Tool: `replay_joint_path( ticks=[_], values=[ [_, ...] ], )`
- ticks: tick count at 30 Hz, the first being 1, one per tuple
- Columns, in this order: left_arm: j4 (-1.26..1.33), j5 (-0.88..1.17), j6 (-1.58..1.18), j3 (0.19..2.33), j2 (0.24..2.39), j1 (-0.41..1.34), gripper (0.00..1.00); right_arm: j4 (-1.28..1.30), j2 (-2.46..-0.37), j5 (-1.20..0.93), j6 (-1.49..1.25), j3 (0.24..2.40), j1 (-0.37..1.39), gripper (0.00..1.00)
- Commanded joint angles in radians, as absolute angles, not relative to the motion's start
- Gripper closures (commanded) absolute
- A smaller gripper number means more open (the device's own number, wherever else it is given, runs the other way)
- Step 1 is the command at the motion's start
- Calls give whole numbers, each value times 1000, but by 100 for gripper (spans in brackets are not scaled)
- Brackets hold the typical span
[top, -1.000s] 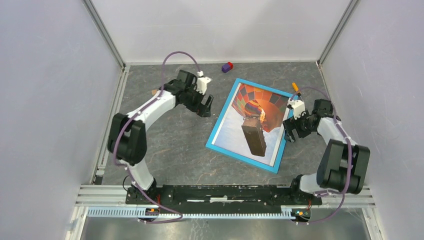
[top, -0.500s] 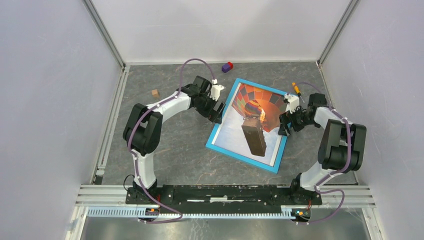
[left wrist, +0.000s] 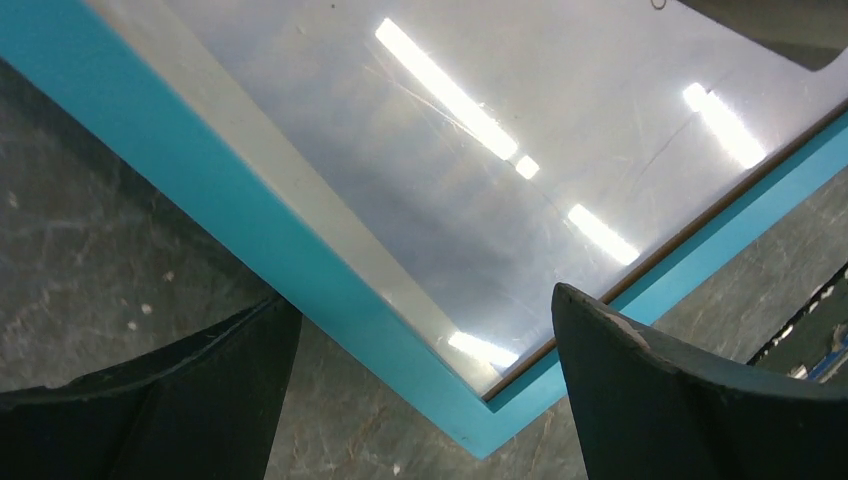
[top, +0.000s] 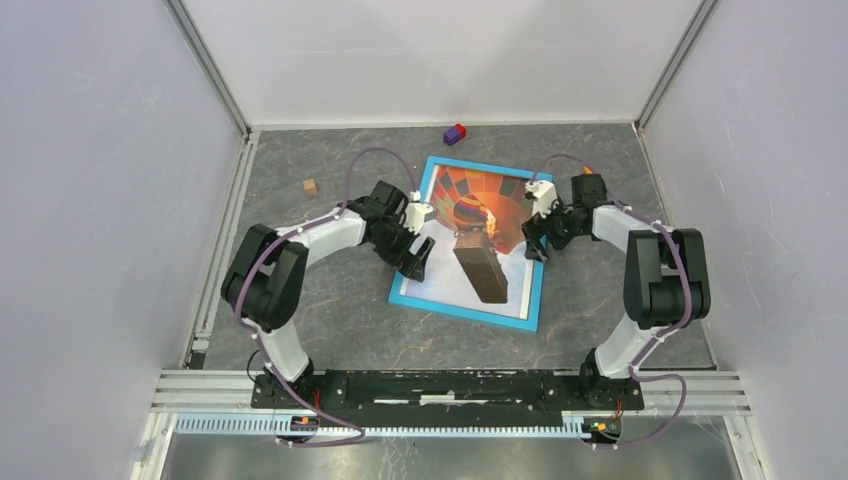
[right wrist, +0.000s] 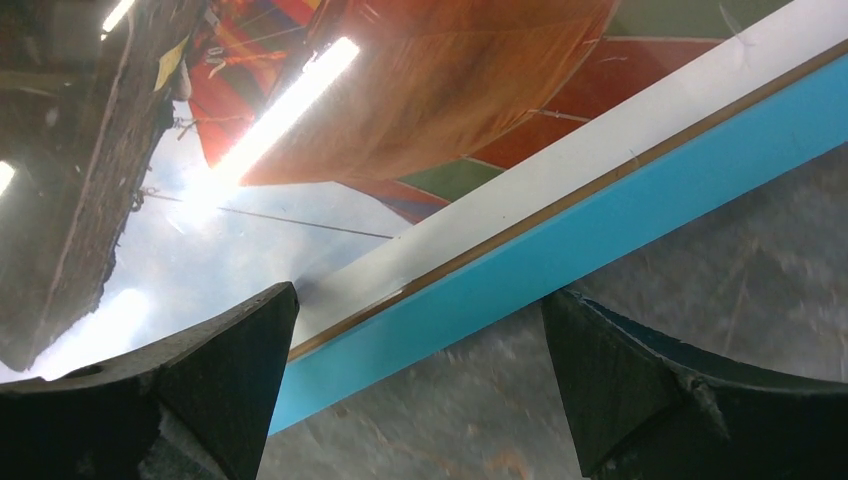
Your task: Take the photo out of the frame
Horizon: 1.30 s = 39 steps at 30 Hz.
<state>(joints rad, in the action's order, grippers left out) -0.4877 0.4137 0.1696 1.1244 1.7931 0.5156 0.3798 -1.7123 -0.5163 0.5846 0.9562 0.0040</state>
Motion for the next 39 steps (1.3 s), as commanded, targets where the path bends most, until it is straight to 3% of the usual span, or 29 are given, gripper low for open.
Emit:
replay_joint_path(
  ticks=[1,9,15,21,29,35,39],
  values=[
    [-505,422,248,1055,1687,506,0,413,-1798,-538,511,969,101,2],
    [-555,396,285,969,1566,482,0,386,-1842,-563,447,1002,207,2],
    [-603,446,281,995,1544,366,0,361,-1797,-618,388,970,217,2],
    [-659,394,319,1049,1429,359,0,409,-1679,-632,364,1016,197,2],
    [-708,62,469,1065,1349,697,0,428,-1476,-779,275,920,62,2],
    [-670,-143,493,1072,1491,999,0,387,-1377,-871,233,793,-79,2],
    [-657,-181,489,1123,1595,1111,1,409,-1367,-896,240,758,-109,2]
  ],
)
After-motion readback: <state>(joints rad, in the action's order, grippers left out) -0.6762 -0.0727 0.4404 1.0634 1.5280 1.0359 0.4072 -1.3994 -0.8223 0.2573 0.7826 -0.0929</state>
